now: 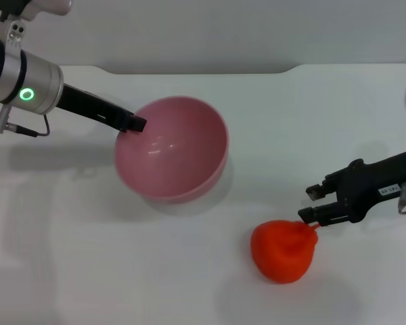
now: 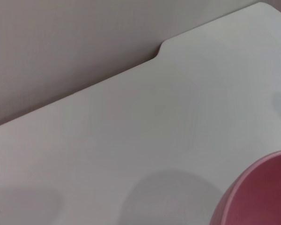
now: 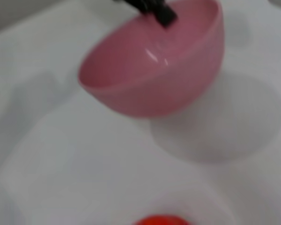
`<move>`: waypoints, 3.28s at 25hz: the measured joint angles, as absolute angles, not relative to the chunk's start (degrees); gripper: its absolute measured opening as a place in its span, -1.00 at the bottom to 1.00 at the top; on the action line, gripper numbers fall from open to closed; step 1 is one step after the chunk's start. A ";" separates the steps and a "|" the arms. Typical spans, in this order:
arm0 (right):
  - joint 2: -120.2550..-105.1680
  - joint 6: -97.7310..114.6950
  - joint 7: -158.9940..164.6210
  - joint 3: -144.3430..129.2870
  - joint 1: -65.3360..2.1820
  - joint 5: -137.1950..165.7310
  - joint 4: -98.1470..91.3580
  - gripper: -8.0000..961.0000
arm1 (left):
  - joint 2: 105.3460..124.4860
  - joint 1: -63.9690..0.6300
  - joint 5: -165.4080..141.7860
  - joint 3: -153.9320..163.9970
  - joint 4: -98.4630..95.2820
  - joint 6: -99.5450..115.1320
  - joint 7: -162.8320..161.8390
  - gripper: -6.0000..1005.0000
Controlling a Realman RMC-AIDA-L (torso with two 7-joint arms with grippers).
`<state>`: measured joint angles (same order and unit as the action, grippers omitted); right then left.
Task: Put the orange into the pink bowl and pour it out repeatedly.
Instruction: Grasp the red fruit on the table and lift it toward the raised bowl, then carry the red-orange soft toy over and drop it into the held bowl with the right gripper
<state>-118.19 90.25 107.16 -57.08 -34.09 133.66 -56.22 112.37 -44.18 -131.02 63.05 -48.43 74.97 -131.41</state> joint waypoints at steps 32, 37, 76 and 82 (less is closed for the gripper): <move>-118.92 81.79 109.66 -70.57 -38.91 135.44 -48.53 -0.56 | 112.59 -43.76 -131.05 63.59 -48.36 73.95 -131.11 -0.90; -118.65 84.36 109.30 -70.07 -37.79 129.78 -52.48 -0.70 | 112.58 -43.77 -131.05 63.63 -48.34 73.86 -131.09 -0.90; -119.04 84.23 108.39 -64.19 -33.53 105.36 -76.05 -0.82 | 116.85 -46.62 -132.38 64.65 -48.43 74.22 -129.04 -0.90; -119.07 83.85 108.33 -63.94 -33.08 105.13 -76.02 -0.49 | 116.95 -46.69 -132.45 64.68 -48.43 74.11 -128.67 -0.90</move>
<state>-119.07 83.85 108.33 -63.94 -33.08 105.13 -76.02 116.95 -46.69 -132.45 64.68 -48.43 74.11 -128.67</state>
